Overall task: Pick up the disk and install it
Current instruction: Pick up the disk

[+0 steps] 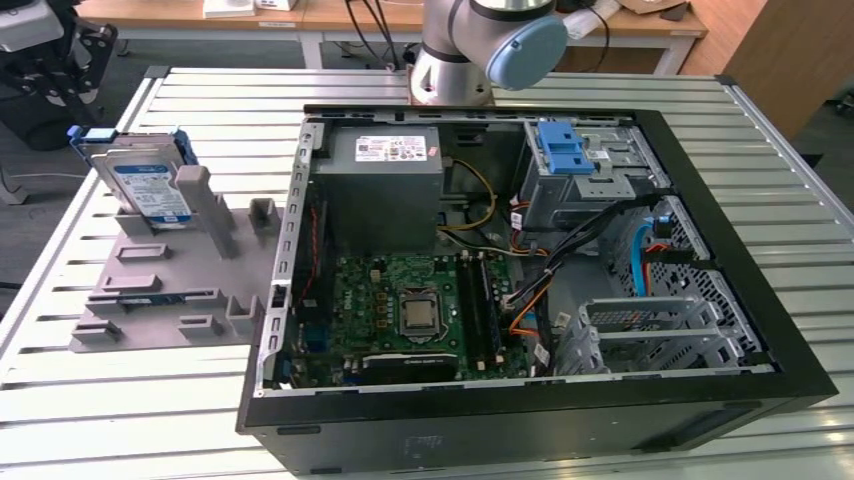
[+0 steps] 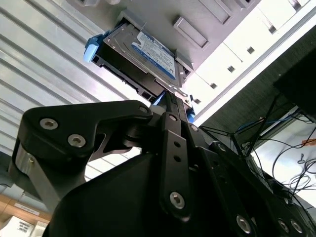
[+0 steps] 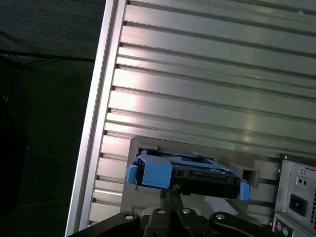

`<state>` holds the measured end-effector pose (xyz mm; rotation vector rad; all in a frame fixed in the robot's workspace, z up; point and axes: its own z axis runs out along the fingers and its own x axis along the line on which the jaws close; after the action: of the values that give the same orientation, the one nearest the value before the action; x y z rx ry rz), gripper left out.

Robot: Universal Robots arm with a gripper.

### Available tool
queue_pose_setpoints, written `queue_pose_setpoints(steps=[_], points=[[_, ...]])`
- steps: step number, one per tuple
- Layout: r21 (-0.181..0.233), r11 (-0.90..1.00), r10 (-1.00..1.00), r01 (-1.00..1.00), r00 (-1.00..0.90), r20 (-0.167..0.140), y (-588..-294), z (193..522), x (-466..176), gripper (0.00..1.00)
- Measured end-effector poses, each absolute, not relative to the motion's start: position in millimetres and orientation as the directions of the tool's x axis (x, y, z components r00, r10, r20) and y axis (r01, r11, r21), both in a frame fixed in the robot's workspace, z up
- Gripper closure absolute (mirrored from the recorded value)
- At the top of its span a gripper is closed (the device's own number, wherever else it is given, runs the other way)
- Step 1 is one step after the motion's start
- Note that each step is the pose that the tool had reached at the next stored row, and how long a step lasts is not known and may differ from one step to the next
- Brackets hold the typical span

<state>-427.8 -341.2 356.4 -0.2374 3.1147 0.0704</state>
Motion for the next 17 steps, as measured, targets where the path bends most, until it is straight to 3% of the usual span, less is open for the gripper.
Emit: queue_pose_setpoints(steps=[17], points=[[0.043, 0.930, -0.365, -0.366, -0.931, -0.020, -341.2, 355.8, -428.1, 0.89]])
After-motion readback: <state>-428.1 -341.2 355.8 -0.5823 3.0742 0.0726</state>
